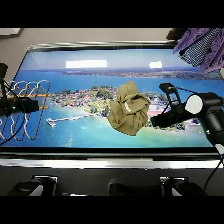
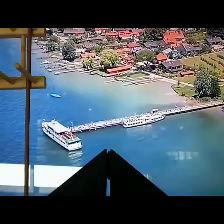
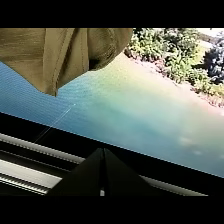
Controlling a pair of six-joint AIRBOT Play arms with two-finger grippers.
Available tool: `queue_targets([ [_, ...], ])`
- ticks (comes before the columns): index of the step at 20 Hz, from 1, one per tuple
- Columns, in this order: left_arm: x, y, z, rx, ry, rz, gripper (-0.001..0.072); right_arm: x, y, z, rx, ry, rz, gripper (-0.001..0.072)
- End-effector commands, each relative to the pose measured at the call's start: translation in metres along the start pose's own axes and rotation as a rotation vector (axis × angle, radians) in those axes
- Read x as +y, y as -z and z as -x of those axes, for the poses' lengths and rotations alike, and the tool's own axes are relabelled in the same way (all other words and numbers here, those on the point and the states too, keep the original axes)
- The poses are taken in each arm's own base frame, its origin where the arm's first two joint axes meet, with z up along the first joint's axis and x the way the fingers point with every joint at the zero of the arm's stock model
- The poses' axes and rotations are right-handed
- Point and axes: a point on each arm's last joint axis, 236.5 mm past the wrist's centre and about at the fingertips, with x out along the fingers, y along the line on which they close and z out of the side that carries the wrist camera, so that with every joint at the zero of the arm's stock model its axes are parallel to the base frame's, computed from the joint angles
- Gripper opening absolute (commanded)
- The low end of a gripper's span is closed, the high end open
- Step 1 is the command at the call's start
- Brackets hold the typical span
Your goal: Fold the clothes and pants, and hang the long-sleeved shirts on hangers.
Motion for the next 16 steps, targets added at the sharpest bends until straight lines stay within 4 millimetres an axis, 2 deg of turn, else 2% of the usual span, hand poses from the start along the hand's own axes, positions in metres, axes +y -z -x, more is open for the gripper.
queue_targets([
  [1,0.000,0.000,0.000,-0.001,-0.001,0.001,0.0033,0.000,0.000,0.000,0.000,-0.001,0.001,0.0032],
  [6,0.000,0.000,0.000,-0.002,-0.001,0.001,0.0033,0.000,0.000,0.000,0.000,-0.001,0.001,0.0032],
  [14,0.000,-0.012,0.000,-0.050,0.001,0.005,0.0035,0.000,0.000,0.000,0.000,-0.001,0.001,0.0032],
  [15,0.000,-0.012,-0.001,-0.050,0.002,0.043,0.0158,0.000,0.000,0.000,0.000,-0.001,0.001,0.0032],
  [16,0.000,-0.011,-0.004,-0.040,0.004,0.117,0.0548,0.000,0.000,0.000,0.000,0.000,0.002,0.0032],
])
